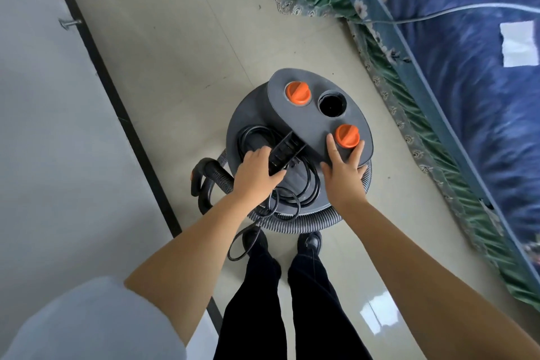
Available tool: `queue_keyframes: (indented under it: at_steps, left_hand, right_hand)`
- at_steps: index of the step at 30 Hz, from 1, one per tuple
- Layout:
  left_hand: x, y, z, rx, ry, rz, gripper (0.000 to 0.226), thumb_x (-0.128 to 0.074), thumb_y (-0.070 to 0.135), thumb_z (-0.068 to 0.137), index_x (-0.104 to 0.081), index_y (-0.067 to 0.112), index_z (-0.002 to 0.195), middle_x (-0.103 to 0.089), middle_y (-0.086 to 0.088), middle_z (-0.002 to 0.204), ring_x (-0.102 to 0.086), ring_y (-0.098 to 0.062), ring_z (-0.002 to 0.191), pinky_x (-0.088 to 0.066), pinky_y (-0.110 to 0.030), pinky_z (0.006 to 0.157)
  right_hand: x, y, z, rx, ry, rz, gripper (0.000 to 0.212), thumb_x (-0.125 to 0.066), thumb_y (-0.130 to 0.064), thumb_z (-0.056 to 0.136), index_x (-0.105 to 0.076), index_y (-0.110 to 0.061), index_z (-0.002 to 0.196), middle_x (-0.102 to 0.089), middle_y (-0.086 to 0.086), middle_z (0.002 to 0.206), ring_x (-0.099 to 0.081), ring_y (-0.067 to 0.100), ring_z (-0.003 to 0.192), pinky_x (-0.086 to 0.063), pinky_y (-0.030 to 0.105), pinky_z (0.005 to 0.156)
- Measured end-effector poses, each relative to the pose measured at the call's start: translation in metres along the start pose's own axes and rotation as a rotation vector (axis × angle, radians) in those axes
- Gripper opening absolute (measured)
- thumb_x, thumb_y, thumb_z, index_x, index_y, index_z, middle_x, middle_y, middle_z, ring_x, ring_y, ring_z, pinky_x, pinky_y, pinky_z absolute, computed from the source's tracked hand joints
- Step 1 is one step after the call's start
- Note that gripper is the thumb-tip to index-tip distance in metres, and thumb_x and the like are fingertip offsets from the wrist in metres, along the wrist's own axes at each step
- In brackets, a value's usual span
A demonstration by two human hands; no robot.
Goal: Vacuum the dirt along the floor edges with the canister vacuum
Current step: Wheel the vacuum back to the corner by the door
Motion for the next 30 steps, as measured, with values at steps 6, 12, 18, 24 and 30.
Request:
queue_keyframes:
  at_steps: [6,12,18,24,30]
  left_hand:
    - [0.001,-0.005,0.002,0.061,0.152,-0.041,0.034,-0.058,0.036,0.089,-0.053,0.006,0.106,-0.055,-0.003,0.097,-0.046,-0.021,0.105,-0.044,-0.030,0.073]
    - [0.008,0.015,0.025,0.206,0.159,-0.040,0.046,-0.051,0.035,0.094,-0.043,-0.002,0.119,-0.053,-0.017,0.119,-0.044,-0.030,0.118,-0.042,-0.037,0.091]
    - [0.004,0.041,0.057,0.293,0.140,-0.181,0.047,-0.051,0.036,0.095,-0.039,-0.003,0.120,-0.050,-0.018,0.127,-0.039,-0.032,0.124,-0.040,-0.037,0.093]
    - [0.022,0.039,0.053,0.168,0.284,-0.316,0.032,-0.049,0.020,0.096,-0.050,0.003,0.123,-0.051,-0.014,0.123,-0.049,-0.028,0.116,-0.038,-0.029,0.094]
    - [-0.004,-0.055,0.045,0.728,0.254,-0.884,0.071,-0.055,0.039,0.092,-0.018,0.018,0.149,-0.029,-0.014,0.149,-0.040,-0.038,0.130,-0.041,-0.048,0.102]
  right_hand:
    - [0.013,-0.015,0.028,0.053,-0.007,0.010,0.054,-0.033,-0.037,0.102,-0.007,-0.044,0.149,0.023,0.013,0.156,0.008,0.057,0.138,-0.017,0.056,0.112]
    - [0.039,-0.041,0.089,0.261,-0.112,-0.125,0.054,-0.035,-0.036,0.101,-0.010,-0.045,0.148,0.022,0.012,0.157,0.010,0.056,0.138,-0.012,0.060,0.111]
    - [0.079,-0.068,0.127,0.299,-0.139,-0.149,0.052,-0.039,-0.023,0.101,-0.022,-0.031,0.150,0.006,0.019,0.158,0.003,0.045,0.144,-0.002,0.050,0.116]
    - [0.079,-0.052,0.059,0.181,0.152,0.331,0.024,-0.046,-0.012,0.097,-0.066,0.000,0.098,-0.068,0.017,0.093,-0.060,0.030,0.086,-0.032,0.023,0.065]
    - [0.053,-0.074,0.094,0.151,-0.081,0.215,0.039,-0.036,-0.035,0.102,-0.046,-0.009,0.075,-0.050,0.004,0.067,-0.051,0.028,0.077,-0.031,0.030,0.067]
Point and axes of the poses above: each hand's wrist, its own z-axis towards the middle knuckle, its own x-axis out of the back of the hand, y = z × x, the point moved 8 cm from there along z, towards the middle knuckle
